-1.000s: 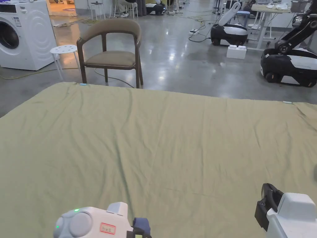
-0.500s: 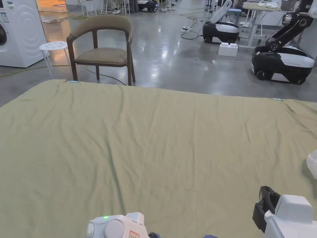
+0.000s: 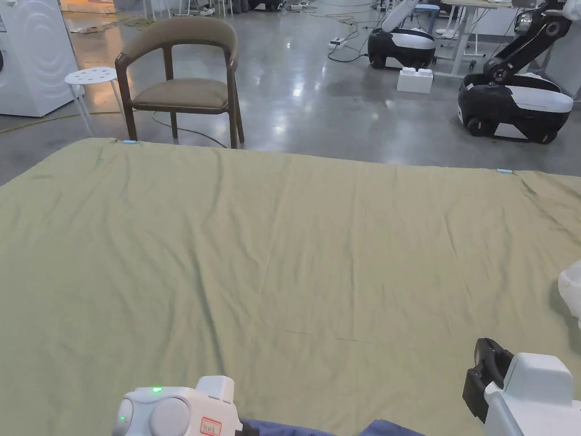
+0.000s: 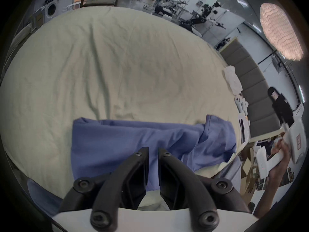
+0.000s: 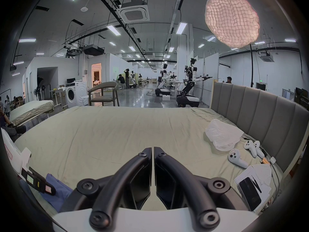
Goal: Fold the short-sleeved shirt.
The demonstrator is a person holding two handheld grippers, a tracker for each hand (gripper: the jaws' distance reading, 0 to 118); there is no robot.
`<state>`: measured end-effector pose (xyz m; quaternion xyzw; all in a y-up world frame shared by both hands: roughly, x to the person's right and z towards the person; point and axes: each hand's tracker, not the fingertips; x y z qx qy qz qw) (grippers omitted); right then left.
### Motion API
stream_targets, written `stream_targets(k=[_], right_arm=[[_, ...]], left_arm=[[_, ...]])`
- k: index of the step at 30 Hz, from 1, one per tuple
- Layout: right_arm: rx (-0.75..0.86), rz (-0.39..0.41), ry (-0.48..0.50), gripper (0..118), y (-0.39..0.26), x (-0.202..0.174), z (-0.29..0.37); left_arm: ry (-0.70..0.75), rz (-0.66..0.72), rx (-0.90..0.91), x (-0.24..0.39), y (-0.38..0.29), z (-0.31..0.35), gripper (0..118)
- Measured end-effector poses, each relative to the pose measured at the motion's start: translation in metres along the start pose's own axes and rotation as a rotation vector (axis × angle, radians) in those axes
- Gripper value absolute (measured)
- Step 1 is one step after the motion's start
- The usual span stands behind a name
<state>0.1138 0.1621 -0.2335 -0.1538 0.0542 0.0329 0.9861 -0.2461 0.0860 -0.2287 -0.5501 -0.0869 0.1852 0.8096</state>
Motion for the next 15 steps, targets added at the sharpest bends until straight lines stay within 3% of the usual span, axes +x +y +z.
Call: stream_targets(k=[3,8,15], right_arm=[[-0.008,0.002,0.001,1,-0.003,-0.001,-0.001],[-0.021,0.006,0.002,1,-0.006,-0.002,-0.002],[-0.029,0.007,-0.002,1,-0.008,0.0,-0.002]], left_arm=[[-0.041,-0.035,-0.07,0.009,-0.009,-0.019,13],[-0.148,-0.072,-0.018,0.028,-0.014,-0.042,13],[-0.139,-0.079,-0.006,0.035,-0.016,-0.065,13]])
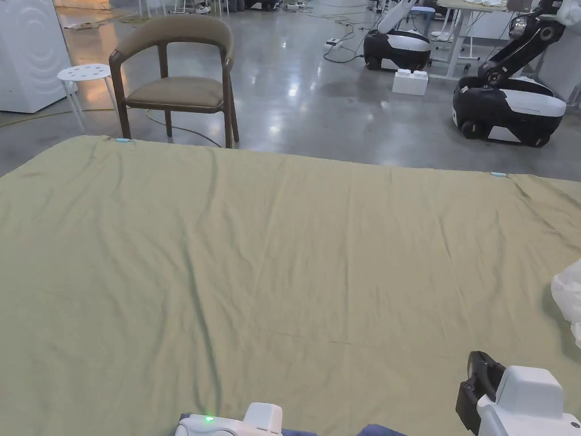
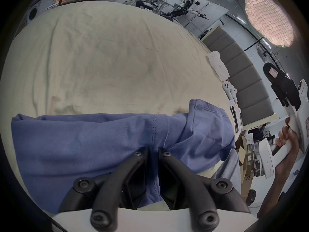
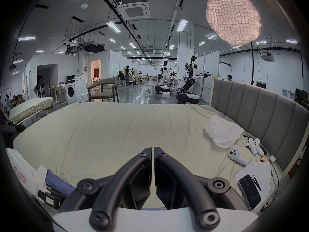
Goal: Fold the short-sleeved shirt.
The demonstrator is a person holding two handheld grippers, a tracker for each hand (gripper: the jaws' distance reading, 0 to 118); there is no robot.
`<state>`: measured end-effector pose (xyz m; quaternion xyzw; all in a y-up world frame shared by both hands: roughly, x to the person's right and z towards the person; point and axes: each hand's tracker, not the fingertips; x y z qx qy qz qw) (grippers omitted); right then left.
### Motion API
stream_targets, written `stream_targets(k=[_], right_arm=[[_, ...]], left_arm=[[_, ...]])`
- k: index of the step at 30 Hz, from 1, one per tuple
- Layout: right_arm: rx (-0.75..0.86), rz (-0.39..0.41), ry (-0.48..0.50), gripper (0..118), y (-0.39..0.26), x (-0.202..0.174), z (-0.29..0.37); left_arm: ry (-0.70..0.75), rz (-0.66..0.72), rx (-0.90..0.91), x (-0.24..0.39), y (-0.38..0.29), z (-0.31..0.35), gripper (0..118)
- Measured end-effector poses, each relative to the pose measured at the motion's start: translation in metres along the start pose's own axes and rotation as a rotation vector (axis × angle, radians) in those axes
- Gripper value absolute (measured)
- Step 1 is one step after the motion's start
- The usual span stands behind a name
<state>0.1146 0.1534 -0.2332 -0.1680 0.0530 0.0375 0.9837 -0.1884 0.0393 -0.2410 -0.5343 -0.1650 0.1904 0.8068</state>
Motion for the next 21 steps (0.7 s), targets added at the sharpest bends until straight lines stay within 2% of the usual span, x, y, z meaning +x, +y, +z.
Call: stream_targets(k=[3,10,12,16,21], right_arm=[[-0.003,0.001,0.0,1,0.0,0.0,0.0],[-0.009,0.006,0.011,1,-0.002,-0.004,-0.003],[-0.011,0.008,0.014,1,-0.001,-0.006,-0.003],[0.011,0.019,0.023,1,0.001,-0.008,-0.001],[0.056,0.018,0.025,1,0.007,-0.01,0.002]], left_arm=[[-0.027,0.043,0.007,-0.004,0.0,0.003,13],[-0.082,0.014,-0.016,-0.008,-0.007,0.025,17],[-0.12,0.045,0.035,-0.016,-0.006,0.042,26],[-0.098,0.084,0.148,-0.051,-0.001,0.087,58],[-0.013,0.154,0.231,-0.115,-0.002,0.123,69]])
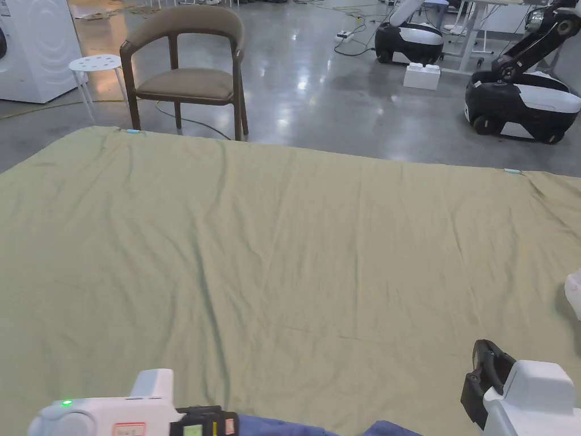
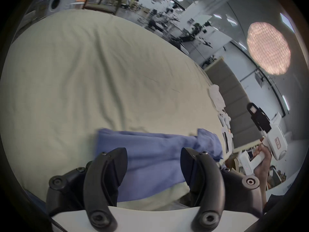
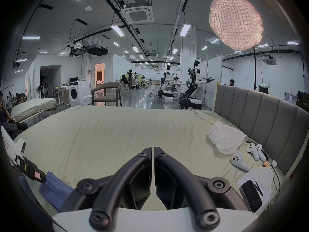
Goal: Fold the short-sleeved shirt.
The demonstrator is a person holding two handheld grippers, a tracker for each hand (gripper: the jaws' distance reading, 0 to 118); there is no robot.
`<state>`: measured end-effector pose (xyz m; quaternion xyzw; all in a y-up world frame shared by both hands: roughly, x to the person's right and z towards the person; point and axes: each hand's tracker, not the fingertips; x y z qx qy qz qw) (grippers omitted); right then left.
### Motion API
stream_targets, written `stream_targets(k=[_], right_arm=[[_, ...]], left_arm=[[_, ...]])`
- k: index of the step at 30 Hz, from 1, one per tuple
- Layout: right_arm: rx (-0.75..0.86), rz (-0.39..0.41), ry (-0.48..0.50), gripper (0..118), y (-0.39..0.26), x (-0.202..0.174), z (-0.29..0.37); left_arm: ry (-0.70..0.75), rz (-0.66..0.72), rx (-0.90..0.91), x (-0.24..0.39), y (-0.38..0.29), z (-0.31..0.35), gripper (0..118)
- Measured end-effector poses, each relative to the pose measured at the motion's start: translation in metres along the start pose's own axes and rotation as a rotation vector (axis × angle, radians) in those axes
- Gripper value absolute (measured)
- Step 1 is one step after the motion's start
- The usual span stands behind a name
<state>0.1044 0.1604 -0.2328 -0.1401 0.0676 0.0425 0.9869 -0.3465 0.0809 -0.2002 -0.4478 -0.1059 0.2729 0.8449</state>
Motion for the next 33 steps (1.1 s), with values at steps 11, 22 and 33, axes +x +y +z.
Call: stream_targets(k=[11,22,33], right_arm=[[0.046,0.001,0.006,1,0.01,-0.006,0.004],[0.022,-0.004,-0.014,1,0.007,-0.009,0.009],[0.009,0.004,-0.006,1,0.006,-0.013,0.008]], left_arm=[[-0.183,0.095,-0.062,-0.096,-0.015,-0.014,82],[-0.459,0.228,-0.069,-0.104,-0.015,-0.045,65],[-0.44,0.191,-0.075,-0.091,-0.011,-0.027,7]])
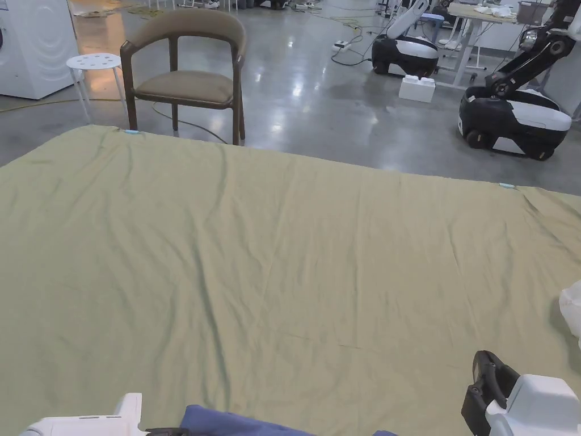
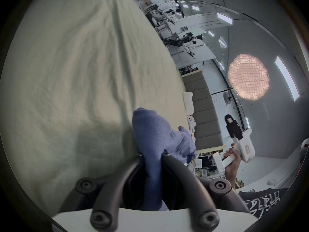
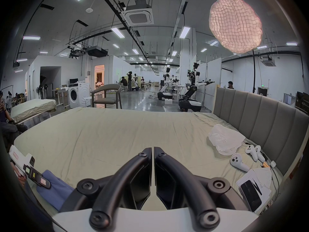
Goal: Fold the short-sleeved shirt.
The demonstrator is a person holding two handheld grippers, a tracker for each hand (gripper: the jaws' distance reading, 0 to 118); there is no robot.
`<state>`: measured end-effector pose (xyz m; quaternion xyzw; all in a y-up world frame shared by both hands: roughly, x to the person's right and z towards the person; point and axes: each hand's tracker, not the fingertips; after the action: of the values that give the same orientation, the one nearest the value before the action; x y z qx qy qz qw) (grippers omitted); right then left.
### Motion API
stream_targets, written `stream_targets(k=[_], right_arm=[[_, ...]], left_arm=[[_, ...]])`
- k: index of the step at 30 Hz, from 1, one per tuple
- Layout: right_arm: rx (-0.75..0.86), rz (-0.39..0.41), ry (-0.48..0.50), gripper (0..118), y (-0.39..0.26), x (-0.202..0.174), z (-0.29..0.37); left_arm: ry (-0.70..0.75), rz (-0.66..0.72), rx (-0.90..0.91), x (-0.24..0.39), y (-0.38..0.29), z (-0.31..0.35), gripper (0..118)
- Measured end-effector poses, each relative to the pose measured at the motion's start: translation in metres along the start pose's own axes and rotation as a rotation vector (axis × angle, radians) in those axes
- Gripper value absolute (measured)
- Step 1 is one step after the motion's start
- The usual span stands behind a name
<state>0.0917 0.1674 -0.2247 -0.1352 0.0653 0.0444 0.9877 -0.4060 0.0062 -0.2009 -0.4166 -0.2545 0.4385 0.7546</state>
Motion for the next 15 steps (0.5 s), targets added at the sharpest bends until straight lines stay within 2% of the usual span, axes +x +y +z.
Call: stream_targets(k=[6,10,13,15], right_arm=[[-0.006,-0.006,0.004,1,-0.001,0.002,-0.002],[-0.008,-0.009,0.009,1,-0.003,0.003,-0.003],[-0.009,-0.013,0.012,1,-0.004,0.003,-0.004],[-0.011,-0.022,0.017,1,-0.005,0.003,-0.005]], left_arm=[[0.063,-0.051,0.016,0.051,0.019,0.038,6],[0.212,-0.108,0.048,0.1,0.032,0.076,6],[0.407,-0.121,0.084,0.133,0.041,0.098,6],[0.53,-0.191,0.087,0.153,0.044,0.098,6]])
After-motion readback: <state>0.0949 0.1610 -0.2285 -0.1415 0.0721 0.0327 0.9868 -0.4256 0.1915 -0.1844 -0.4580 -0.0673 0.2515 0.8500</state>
